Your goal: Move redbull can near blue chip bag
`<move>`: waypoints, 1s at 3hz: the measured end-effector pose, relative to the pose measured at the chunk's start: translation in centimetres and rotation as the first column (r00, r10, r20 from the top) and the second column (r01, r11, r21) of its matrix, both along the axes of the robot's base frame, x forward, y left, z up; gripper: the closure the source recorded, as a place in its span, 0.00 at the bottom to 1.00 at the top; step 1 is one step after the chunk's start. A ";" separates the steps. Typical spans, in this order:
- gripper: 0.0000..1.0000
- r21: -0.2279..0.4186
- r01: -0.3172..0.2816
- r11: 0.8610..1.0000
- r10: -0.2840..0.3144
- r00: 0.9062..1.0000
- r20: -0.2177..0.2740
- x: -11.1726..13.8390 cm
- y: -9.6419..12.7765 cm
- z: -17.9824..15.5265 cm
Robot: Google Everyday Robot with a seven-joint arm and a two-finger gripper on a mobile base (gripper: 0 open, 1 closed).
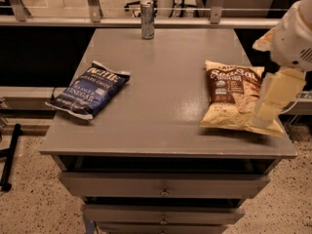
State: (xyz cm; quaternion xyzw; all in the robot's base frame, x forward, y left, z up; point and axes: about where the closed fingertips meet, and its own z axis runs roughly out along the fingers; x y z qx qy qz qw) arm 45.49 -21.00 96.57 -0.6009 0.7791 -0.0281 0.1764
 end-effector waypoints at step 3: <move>0.00 0.336 -0.056 0.940 0.002 0.988 0.157 19.1 15.9 -6.6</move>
Offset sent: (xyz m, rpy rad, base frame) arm 0.1915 0.1357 -0.0898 0.3158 -0.1272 0.0246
